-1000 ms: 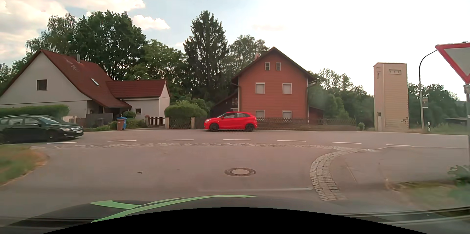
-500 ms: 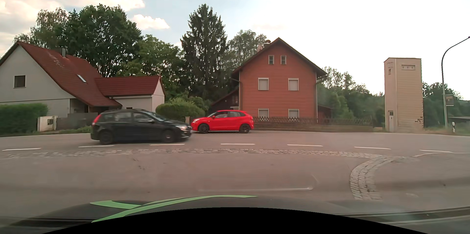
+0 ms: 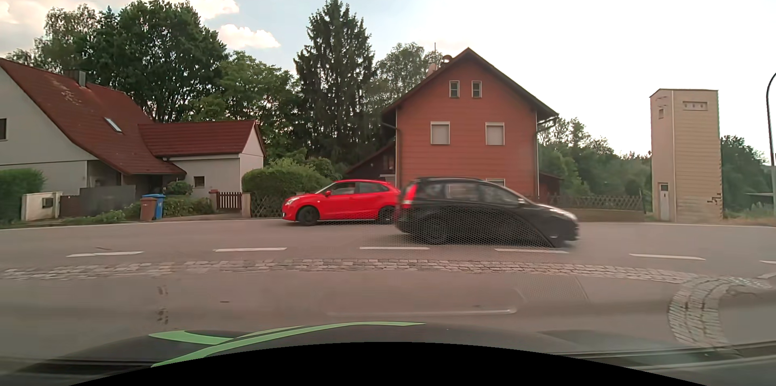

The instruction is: Follow the waypoints while adhering to traffic rules and regulations

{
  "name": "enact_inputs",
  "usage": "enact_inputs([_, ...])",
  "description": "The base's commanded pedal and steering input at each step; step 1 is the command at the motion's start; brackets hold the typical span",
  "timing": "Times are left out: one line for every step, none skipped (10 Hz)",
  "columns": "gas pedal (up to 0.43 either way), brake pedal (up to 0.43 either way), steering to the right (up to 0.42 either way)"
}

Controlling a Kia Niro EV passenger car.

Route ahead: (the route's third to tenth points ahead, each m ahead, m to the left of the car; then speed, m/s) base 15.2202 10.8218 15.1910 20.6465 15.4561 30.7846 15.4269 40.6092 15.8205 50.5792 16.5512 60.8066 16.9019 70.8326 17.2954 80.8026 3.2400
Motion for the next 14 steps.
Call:
enact_inputs([0.000,0.226,0.004])
enact_inputs([0.000,0.226,0.004])
enact_inputs([0.000,0.226,0.004])
enact_inputs([0.000,0.220,0.005])
enact_inputs([0.000,0.213,0.005])
enact_inputs([0.000,0.207,0.005])
enact_inputs([0.000,0.201,0.004])
enact_inputs([0.000,0.195,0.004])
enact_inputs([0.000,0.171,0.004])
enact_inputs([0.000,0.165,0.004])
enact_inputs([0.000,0.159,0.002])
enact_inputs([0.000,0.152,0.000])
enact_inputs([0.000,0.152,-0.003])
enact_inputs([0.000,0.152,-0.006])
